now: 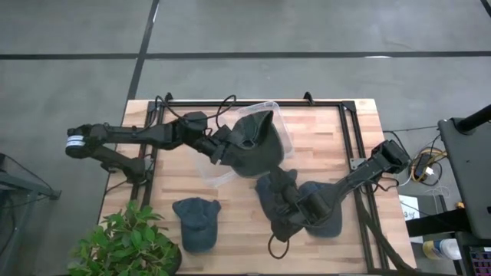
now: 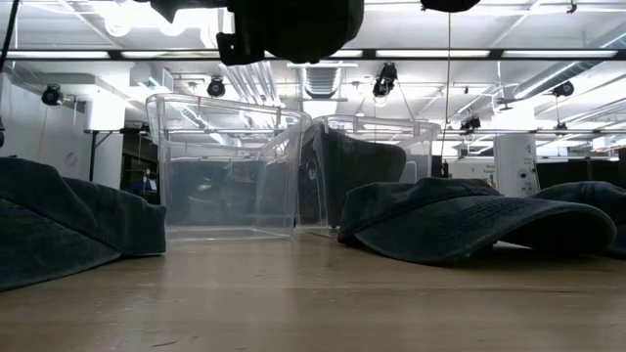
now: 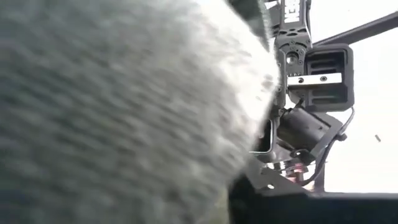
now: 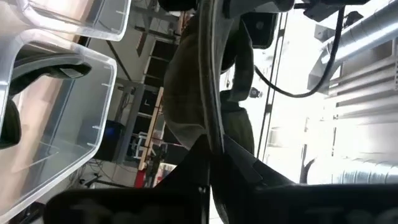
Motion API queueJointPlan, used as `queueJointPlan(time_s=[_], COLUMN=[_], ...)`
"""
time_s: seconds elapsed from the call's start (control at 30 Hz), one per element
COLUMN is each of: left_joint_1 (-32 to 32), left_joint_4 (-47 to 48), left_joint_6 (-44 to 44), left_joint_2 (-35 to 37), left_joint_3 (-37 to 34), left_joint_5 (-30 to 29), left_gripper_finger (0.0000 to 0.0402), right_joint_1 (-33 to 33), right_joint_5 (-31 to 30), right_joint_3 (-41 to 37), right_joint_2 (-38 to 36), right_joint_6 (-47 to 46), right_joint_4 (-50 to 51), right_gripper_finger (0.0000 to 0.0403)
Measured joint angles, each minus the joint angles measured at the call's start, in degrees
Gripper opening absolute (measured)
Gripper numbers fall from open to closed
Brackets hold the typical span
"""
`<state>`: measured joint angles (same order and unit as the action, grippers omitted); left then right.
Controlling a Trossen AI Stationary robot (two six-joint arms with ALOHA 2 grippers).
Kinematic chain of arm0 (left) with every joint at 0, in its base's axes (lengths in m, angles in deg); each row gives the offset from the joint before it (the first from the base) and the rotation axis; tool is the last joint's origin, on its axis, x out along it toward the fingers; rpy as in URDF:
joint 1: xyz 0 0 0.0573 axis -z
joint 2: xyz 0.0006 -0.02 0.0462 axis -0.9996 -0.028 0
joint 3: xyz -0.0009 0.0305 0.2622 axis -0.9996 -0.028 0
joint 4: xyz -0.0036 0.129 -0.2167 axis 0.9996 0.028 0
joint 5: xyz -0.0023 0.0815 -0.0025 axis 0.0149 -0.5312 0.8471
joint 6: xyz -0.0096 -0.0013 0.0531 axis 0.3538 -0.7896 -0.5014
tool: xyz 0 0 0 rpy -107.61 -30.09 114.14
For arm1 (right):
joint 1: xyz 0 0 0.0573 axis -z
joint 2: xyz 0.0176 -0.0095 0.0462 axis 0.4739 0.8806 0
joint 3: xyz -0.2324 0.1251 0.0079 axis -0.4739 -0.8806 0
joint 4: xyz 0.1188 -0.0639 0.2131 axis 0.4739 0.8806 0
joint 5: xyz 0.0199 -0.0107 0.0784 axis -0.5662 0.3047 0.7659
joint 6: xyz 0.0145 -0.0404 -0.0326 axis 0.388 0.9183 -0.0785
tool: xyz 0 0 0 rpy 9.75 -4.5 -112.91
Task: Pick & Place hat
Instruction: Put the dark green cap into the right transparent bin
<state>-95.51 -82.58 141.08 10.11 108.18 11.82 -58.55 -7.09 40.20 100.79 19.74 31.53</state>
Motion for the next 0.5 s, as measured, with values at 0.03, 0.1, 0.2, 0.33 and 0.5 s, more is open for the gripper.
queueJointPlan(time_s=[0.03,0.1,0.2,0.33,0.5], left_joint_1=[0.0,0.0,0.0,-0.1,-0.4], left_joint_4=[-0.2,-0.4,-1.3,-1.6,-1.3], left_joint_6=[-1.6,-4.4,-7.1,-7.6,-6.4], left_joint_2=[0.0,0.2,0.5,1.1,2.7], left_joint_3=[0.0,0.0,0.0,0.1,0.1], left_joint_5=[-0.5,-1.5,-3.1,-4.2,-5.4], left_gripper_finger=[0.004,0.0053,0.0081,0.0124,0.0161], right_joint_1=[0.1,0.3,0.6,2.0,5.7], right_joint_5=[0.0,0.0,0.0,0.3,0.3], right_joint_3=[0.0,0.0,0.0,0.0,0.1], right_joint_2=[0.0,0.0,0.0,0.0,0.0], right_joint_6=[-0.1,-0.1,-0.5,-0.5,-0.5], right_joint_4=[0.0,-0.1,-0.3,-0.4,-0.4], right_gripper_finger=[0.0011,0.001,0.001,0.0009,0.0009])
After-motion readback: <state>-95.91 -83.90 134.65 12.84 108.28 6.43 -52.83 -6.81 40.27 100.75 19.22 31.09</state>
